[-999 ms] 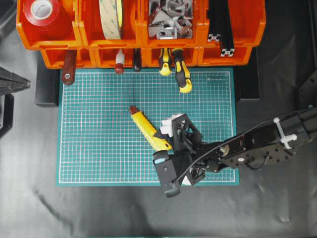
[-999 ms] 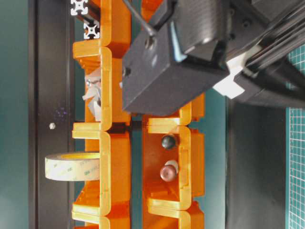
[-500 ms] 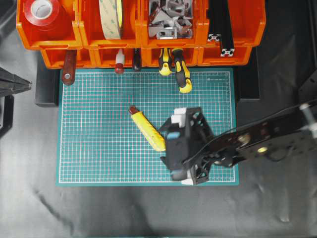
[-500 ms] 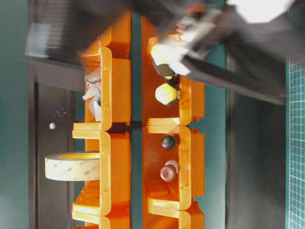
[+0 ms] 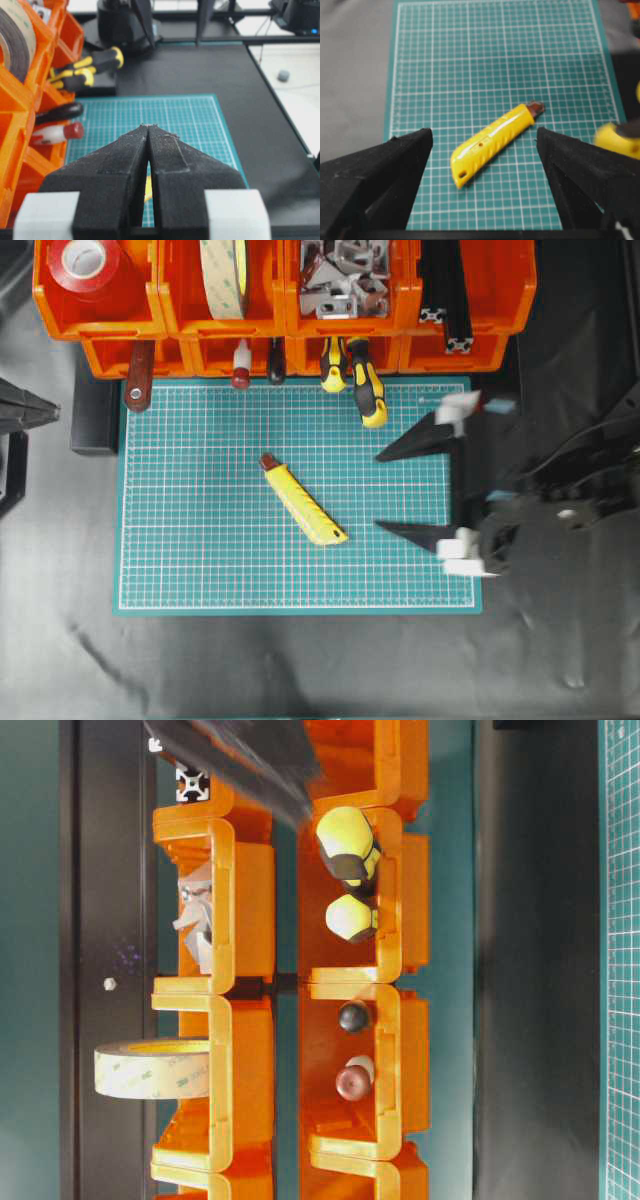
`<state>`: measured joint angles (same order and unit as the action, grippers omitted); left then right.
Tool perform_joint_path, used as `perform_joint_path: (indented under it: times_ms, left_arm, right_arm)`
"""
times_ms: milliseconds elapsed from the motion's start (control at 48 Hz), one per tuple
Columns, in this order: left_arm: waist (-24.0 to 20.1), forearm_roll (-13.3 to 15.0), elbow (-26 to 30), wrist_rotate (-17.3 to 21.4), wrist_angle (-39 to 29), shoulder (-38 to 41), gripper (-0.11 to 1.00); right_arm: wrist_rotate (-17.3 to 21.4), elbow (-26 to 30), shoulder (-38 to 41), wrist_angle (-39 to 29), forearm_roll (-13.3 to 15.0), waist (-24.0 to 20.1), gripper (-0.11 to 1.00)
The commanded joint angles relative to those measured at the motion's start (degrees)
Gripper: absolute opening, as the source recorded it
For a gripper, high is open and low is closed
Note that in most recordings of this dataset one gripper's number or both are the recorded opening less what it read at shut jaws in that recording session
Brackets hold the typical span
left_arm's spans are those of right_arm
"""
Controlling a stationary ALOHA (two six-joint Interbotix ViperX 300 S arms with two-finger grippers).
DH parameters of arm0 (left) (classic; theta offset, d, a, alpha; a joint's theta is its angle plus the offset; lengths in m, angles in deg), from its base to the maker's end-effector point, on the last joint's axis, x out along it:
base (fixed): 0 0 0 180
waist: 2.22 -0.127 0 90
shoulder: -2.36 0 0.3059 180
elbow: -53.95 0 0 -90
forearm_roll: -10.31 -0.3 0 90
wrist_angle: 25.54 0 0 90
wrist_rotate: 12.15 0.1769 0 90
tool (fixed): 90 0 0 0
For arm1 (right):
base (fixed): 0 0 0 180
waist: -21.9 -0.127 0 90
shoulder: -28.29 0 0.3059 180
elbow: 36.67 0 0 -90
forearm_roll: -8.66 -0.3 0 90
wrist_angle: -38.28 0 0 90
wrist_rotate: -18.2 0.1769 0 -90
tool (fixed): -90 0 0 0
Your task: Pick cutter from container rack with right arm.
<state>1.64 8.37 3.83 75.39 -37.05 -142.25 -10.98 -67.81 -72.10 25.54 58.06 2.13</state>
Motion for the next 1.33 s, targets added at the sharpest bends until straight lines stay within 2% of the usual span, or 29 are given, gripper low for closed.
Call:
perform_joint_path:
  times_ms: [0,271,521,1312]
  left_arm:
    - [0.1,-0.1,1.8,-0.1,-0.4,0.3,-0.01]
    - [0.1,-0.1,1.8,-0.2,-0.4,-0.1,-0.01]
    - [0.1,-0.1,1.8,-0.2,-1.1,-0.7,-0.01]
    - [0.1,-0.1,1.8,-0.2,-1.3,-0.6,-0.01]
  right_arm:
    - [0.8,-1.5,-4.1,0.8,0.2,-0.1,0.8]
    - [1.8,-5.6,-14.3,1.7,0.3,-0.1,0.78]
    - [1.8,-7.6,-20.5,1.0,0.3,-0.1,0.78]
    - [2.0,-8.7,-21.3,-0.1,0.3,-0.1,0.78]
